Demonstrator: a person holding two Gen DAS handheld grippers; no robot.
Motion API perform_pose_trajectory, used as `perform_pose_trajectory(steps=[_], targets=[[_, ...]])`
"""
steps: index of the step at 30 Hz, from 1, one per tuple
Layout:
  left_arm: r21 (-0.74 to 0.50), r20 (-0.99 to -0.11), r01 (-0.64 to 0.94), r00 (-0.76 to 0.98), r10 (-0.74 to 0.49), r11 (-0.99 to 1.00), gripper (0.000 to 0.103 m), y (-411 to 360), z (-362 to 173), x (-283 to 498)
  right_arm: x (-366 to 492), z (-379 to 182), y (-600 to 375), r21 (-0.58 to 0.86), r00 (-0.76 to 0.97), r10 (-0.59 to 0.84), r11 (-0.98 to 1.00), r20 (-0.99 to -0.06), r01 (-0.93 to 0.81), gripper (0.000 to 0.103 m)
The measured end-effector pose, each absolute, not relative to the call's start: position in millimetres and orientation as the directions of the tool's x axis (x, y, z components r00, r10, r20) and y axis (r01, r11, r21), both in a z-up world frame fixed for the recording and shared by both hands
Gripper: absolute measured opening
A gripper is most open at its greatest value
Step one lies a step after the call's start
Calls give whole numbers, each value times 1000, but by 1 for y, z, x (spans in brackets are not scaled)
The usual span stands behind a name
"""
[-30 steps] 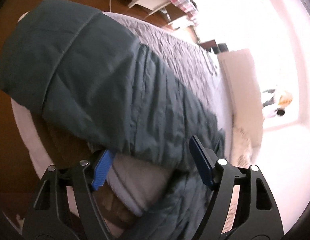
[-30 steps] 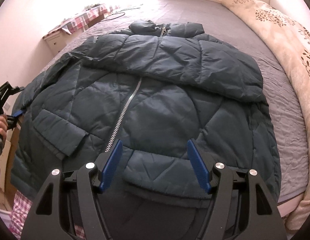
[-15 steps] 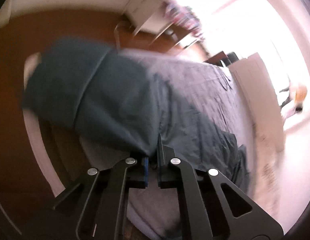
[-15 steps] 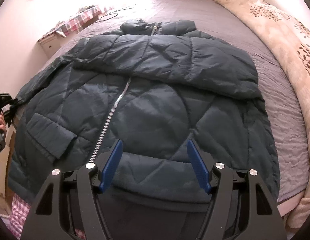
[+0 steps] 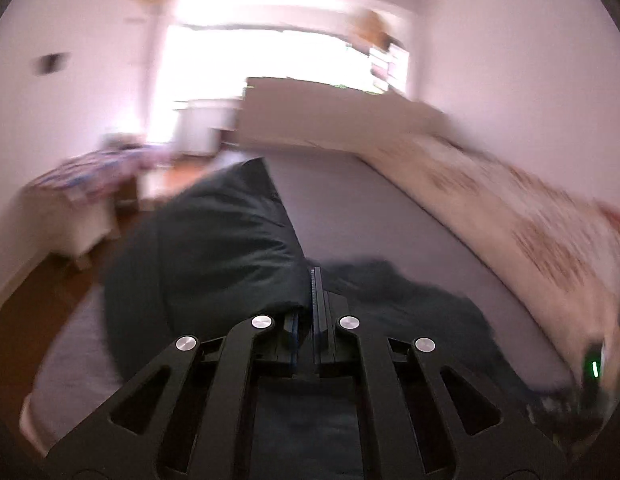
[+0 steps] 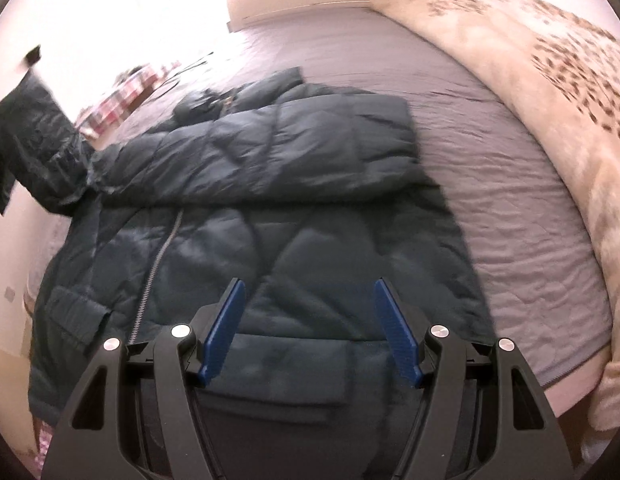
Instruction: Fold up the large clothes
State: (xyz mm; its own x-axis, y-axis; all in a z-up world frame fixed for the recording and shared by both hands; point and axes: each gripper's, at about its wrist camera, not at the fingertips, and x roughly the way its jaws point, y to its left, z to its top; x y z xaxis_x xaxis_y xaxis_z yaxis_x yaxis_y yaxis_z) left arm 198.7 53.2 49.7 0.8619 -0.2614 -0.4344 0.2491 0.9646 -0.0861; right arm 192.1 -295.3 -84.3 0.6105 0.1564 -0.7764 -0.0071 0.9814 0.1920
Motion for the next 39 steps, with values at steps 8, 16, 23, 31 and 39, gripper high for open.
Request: perform_pose_trajectory(steps=[8,16,23,31,39], targets=[[-40,-759,423,576,-303,905,45,-40,-66,215,180,-87,-319,210,605,159,978,-780,14,66],[-47,-726,366,627,-284,929,69,-2,-63,157,195,-86,-279,260,569,262,962,-779,-86,66],[-162,-697,189,673,-248,969,69,74,-63,116,226,-45,-171,195,580,333,937,-743,-289,71],[-243,-680,84,696,-231,966,69,124,-72,96,270,-44,-21,-76,616,233,898,-752,-433,78],[-275,-664,84,704,-252,958,69,140,-76,85,309,-83,-2,-216,594,78,888,-801,-407,14]])
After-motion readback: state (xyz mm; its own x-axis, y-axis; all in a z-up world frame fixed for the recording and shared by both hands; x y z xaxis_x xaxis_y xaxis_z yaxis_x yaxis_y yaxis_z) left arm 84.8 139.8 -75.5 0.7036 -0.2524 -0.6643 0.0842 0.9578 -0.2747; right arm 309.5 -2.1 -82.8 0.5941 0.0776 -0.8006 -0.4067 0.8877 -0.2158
